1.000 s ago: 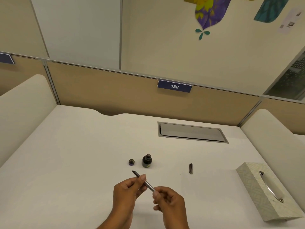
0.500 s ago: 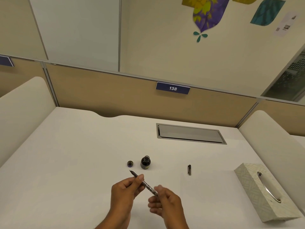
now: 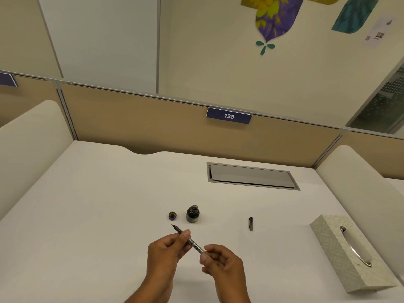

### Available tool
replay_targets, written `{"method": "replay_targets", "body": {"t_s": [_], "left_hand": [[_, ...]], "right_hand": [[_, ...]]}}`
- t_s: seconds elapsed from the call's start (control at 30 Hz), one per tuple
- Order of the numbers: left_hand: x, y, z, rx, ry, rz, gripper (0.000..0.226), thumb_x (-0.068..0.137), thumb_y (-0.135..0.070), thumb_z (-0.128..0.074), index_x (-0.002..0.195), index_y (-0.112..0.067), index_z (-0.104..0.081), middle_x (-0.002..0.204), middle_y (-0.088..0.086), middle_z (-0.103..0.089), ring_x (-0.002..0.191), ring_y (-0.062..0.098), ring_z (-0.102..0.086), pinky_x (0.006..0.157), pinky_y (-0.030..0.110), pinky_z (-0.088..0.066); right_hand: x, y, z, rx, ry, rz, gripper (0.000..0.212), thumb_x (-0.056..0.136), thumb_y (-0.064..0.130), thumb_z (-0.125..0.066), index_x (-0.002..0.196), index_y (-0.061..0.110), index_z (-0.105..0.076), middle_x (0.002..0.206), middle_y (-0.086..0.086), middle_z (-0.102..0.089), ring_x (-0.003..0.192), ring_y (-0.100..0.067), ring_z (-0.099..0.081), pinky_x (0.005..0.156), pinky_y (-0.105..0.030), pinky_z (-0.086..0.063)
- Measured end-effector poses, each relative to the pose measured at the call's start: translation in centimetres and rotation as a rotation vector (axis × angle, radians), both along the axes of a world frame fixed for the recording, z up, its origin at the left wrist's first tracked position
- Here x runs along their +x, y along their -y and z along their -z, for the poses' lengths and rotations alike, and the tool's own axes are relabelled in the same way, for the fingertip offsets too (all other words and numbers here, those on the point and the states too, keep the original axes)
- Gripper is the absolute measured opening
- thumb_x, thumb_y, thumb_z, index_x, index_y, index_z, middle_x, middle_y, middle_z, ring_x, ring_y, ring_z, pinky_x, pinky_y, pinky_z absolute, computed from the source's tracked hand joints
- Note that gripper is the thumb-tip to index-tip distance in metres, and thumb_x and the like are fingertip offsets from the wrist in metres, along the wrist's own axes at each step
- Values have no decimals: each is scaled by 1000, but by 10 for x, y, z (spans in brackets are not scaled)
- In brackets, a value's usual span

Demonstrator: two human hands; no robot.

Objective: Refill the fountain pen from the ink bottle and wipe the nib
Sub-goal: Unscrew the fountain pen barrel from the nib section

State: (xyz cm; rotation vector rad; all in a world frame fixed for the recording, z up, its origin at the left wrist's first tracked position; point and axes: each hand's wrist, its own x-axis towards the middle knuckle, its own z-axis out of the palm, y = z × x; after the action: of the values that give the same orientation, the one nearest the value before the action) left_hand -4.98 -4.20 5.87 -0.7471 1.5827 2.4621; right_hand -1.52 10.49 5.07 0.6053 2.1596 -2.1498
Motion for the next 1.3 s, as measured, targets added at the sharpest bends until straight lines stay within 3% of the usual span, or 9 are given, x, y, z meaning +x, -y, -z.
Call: {"method": "replay_targets", "body": {"t_s": [0.1, 0.27, 0.37, 0.47, 0.6, 0.67, 0.73, 1.17, 1.3], "left_hand": [[0, 0, 0, -1, 7, -5, 16, 85, -11, -83, 74, 1, -83, 81, 20, -78, 72, 24, -74, 79, 31, -62], [1, 1, 0, 4, 14, -16, 16, 84, -12, -84, 75, 0, -84, 80, 18, -79, 73, 23, -77, 81, 32, -61], [0, 1, 1, -1, 18, -17, 16, 84, -13, -85, 75, 0, -84, 83, 20, -80, 76, 25, -77, 83, 32, -60], [1, 1, 1, 9, 17, -20, 16, 84, -12, -85, 75, 2, -83, 82, 19, -79, 74, 24, -76, 84, 33, -60], [0, 2, 1, 12, 6, -13, 16, 84, -13, -84, 76, 1, -84, 82, 19, -80, 74, 23, -76, 86, 34, -60], [0, 1, 1, 9, 4, -9, 17, 84, -13, -84, 76, 1, -83, 82, 19, -79, 74, 23, -75, 87, 35, -60], [1, 1, 1, 9, 6, -9, 17, 84, -13, -84, 76, 2, -83, 82, 18, -79, 74, 23, -75, 87, 36, -60], [-1, 3, -3, 15, 19, -26, 13, 84, -13, -84, 78, -2, -85, 85, 17, -81, 79, 26, -77, 84, 33, -60], [0, 2, -4, 16, 12, -22, 15, 84, -13, -84, 77, 0, -84, 82, 17, -80, 77, 25, -75, 85, 35, -60]], "right_hand": [[-1, 1, 0, -57, 68, -12, 10, 96, 13, -69, 95, 5, -75, 76, -17, -78, 65, -26, -72, 61, -34, -60], [1, -1, 2, 21, -4, -5, 15, 82, -3, -80, 85, 11, -81, 74, -15, -76, 64, -22, -71, 64, -37, -62], [0, 0, 1, -16, 32, 0, 11, 88, 6, -78, 99, 10, -76, 77, -15, -79, 66, -23, -72, 65, -37, -62], [-1, 2, 0, -39, 35, 6, 9, 93, 3, -70, 89, 2, -78, 71, -18, -76, 60, -23, -69, 58, -32, -59], [0, 1, 0, -1, 3, 11, 15, 82, 3, -83, 89, 15, -80, 77, -13, -77, 68, -22, -72, 63, -34, -61], [-1, 1, -2, -44, 48, 2, 5, 93, 13, -74, 95, 10, -77, 77, -13, -79, 68, -23, -72, 62, -34, -61], [-1, 1, -2, -46, 62, -5, 18, 98, 11, -65, 88, 2, -77, 71, -16, -77, 61, -22, -69, 57, -31, -59], [0, -2, 0, 15, 1, -4, 14, 83, 1, -81, 90, 13, -81, 77, -16, -78, 68, -22, -72, 64, -34, -62], [0, 1, -5, -46, 54, -20, 10, 97, 8, -67, 96, 9, -77, 77, -14, -80, 65, -22, -72, 60, -32, -60]]}}
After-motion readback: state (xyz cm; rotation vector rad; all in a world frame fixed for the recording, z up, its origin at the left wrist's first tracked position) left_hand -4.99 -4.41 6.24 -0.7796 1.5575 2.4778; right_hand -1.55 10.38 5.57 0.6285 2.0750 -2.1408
